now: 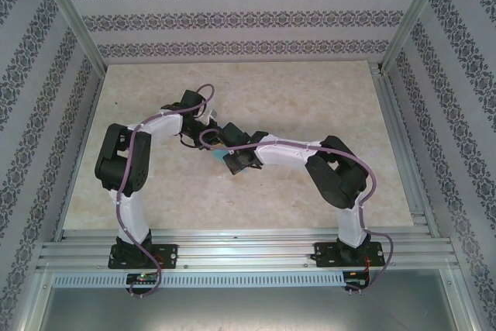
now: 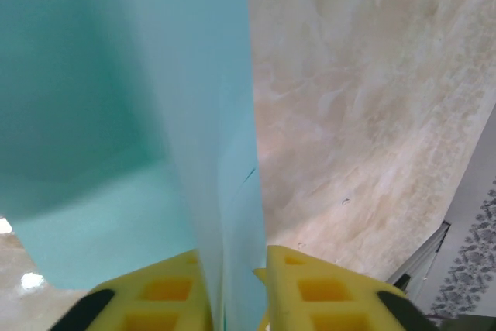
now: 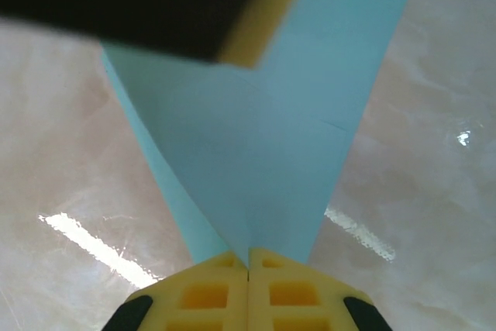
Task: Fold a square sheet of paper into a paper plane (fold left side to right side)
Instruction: Fourth fold the wing at the center of the table.
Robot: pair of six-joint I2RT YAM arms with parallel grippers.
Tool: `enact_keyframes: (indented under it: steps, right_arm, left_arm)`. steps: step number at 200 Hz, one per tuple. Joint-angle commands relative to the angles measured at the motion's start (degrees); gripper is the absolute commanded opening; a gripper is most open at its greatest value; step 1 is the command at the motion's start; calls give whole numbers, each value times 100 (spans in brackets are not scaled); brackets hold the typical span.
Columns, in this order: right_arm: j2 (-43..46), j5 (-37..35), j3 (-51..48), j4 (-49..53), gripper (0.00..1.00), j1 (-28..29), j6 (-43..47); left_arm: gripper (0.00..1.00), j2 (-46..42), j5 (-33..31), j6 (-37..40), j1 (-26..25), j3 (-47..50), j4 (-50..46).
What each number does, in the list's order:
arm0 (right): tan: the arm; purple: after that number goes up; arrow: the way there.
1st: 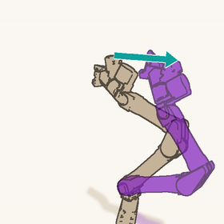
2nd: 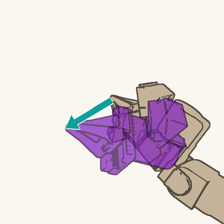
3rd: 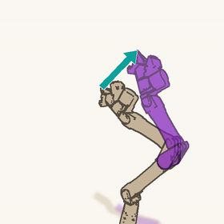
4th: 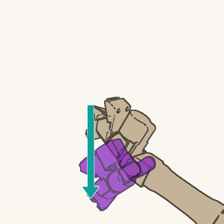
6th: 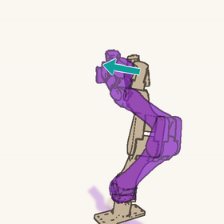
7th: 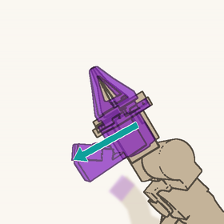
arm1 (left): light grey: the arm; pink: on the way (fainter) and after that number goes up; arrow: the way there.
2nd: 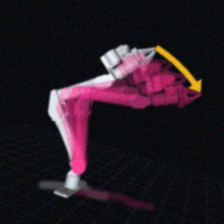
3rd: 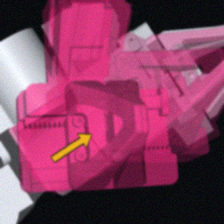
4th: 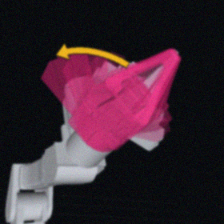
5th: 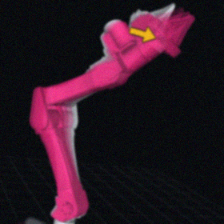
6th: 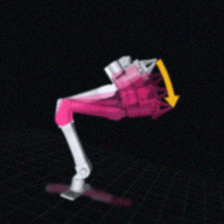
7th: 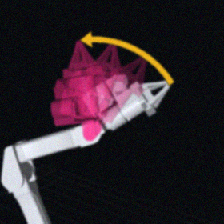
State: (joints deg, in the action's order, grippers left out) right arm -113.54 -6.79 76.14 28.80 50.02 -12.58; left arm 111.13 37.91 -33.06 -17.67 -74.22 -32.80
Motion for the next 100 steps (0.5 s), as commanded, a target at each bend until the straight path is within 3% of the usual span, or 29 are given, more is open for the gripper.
enact_keyframes:
  steps: [1, 23, 43, 82, 100]
  right_arm:
    - [222, 385, -163, 42, 0, -63, 13]
    - [403, 676, -336, 56, 0, -91, -131]
    - [555, 1061, -520, -41, 0, -139, -315]
    - [661, 1446, -691, -171, 0, -202, -533]
    - [649, 1487, -721, -215, 0, -229, -560]
  left_arm:
    - [34, -287, 28, 236, 46, -265, -268]
    - [53, -755, 24, 323, 234, -231, -288]
    - [62, -1234, -116, 346, 420, -82, -272]
    - [66, -1992, -301, -109, 614, 832, 481]
    - [57, -2085, -90, -498, 608, 1385, 1103]
